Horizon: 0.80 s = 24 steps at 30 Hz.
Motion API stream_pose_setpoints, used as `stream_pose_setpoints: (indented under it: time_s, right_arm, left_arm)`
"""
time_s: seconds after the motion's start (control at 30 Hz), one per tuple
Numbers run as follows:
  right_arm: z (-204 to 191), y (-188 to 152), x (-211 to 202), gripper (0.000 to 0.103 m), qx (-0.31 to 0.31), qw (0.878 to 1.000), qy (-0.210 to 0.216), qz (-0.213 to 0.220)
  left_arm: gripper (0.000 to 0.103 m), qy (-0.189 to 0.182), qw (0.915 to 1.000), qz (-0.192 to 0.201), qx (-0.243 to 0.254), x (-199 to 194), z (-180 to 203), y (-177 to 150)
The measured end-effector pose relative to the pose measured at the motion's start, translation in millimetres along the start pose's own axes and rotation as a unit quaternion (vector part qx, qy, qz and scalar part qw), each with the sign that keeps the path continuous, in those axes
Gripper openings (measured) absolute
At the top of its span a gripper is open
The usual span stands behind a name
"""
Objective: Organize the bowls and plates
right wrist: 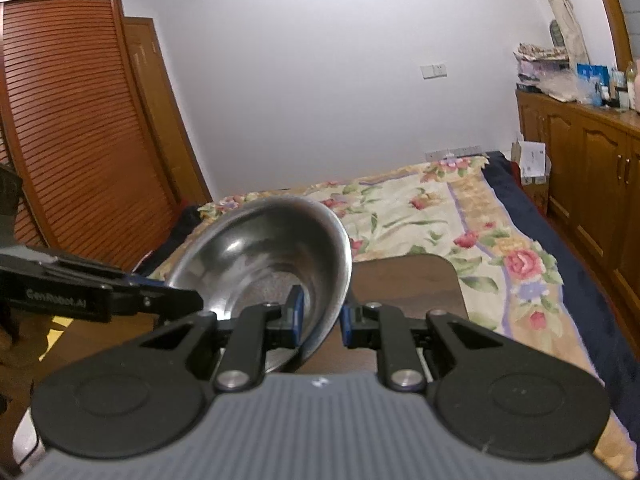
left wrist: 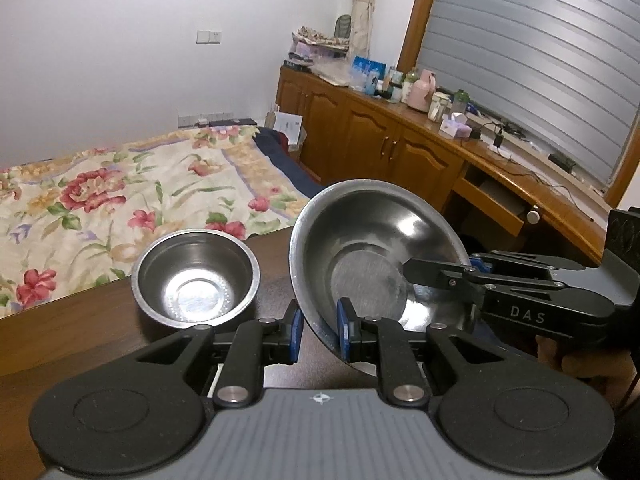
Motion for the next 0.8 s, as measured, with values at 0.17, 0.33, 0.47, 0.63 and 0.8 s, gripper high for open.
stream_pose_setpoints:
  time_s: [0.17, 0.33, 0.47, 0.63, 0.8]
  right_arm:
    - [-13.3, 0.9, -12.7, 0.02, -0.016, 1.0, 0.002, 0.008]
    - [-22.4, -1.6, -24.8, 0.02, -0.026, 1.0, 0.001, 0.015]
    - [-29.6, -6.1, -30.9, 0.02, -0.033, 0.999, 0.0, 0.015]
    - [-37.1, -15.7, -37.0, 0.02, -0.035, 0.999, 0.005, 0.012]
    - [-46.7, -30.8, -41.0, 0.02, -0.038, 0.999, 0.009, 0.001]
  left_arm:
    - [0.021, 0.001, 0.9999, 0.013, 0.009, -18.6, 7.4, -9.1]
    - [0.021, 0.001, 0.9996, 0.023, 0.014, -36.2, 11.6, -20.3]
    - [0.021, 0.004, 0.9995, 0.026, 0.015, -47.1, 15.8, -33.6]
    - [0.021, 0.007, 0.9995, 0.029, 0.013, -59.0, 19.2, -56.1]
    - [0.021, 0.007, 0.9996, 0.027, 0.007, -69.0, 16.7, -74.8]
Point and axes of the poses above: each gripper's, at about its wrist camera, not at the fingertips, and x roughly the way its jaws point, z to its right, y to its top, the point moved 4 cm from there along x, roughly the way its jaws point, and after that the axes turned 5 degrees about -z, right-handed, at the moved point
